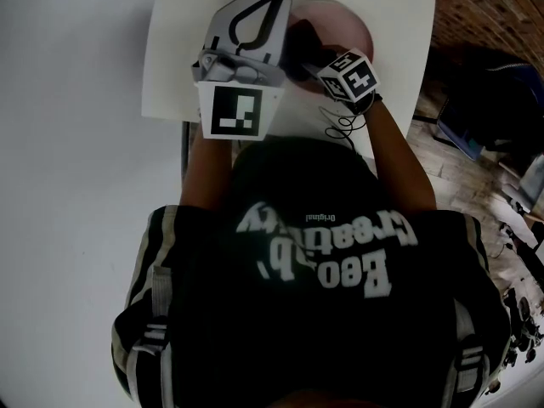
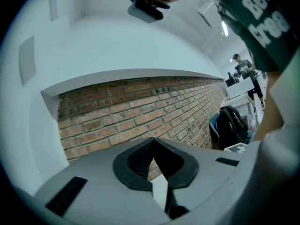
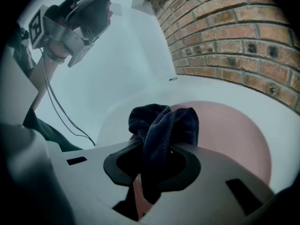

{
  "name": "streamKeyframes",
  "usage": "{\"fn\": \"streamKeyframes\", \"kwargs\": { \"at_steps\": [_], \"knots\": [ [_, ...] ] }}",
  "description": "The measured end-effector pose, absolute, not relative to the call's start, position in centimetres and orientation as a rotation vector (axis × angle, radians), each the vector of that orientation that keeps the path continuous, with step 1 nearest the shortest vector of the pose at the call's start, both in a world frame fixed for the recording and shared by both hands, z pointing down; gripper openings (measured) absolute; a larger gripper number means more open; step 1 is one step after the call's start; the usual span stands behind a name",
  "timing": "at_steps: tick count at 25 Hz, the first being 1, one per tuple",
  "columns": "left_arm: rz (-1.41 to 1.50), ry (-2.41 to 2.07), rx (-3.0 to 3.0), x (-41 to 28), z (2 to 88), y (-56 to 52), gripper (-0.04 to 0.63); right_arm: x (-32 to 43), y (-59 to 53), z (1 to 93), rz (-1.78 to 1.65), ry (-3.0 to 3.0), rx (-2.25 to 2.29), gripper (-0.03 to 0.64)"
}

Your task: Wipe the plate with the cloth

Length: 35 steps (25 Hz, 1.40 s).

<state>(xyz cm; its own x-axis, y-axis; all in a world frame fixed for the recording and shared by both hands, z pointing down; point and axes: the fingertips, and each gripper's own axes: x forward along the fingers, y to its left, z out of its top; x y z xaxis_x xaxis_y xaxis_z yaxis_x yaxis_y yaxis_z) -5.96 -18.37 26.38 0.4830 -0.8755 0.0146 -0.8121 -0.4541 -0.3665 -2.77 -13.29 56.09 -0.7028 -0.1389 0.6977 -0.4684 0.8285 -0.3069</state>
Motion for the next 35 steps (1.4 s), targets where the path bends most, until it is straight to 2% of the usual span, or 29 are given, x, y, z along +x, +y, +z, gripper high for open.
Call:
{"fn": "streamKeyframes", "kwargs": {
  "at_steps": [6, 24, 35],
  "knots": [
    [-0.271, 1.409, -2.429, -4.4, 26.3, -18.5, -0.002, -1.2, -11.7, 56.4, 0.502, -2.269, 0.37, 0.069],
    [-0.237, 1.351, -2.441, 0.7, 25.5, -18.6, -0.002, 5.8, -10.7, 55.8, 0.429, -2.207, 0.421, 0.069],
    [-0.264, 1.396, -2.432, 0.6, 26.2, -18.9, -0.002, 9.7, -14.1, 56.1, 0.375, -2.15, 0.566, 0.071]
  ]
}}
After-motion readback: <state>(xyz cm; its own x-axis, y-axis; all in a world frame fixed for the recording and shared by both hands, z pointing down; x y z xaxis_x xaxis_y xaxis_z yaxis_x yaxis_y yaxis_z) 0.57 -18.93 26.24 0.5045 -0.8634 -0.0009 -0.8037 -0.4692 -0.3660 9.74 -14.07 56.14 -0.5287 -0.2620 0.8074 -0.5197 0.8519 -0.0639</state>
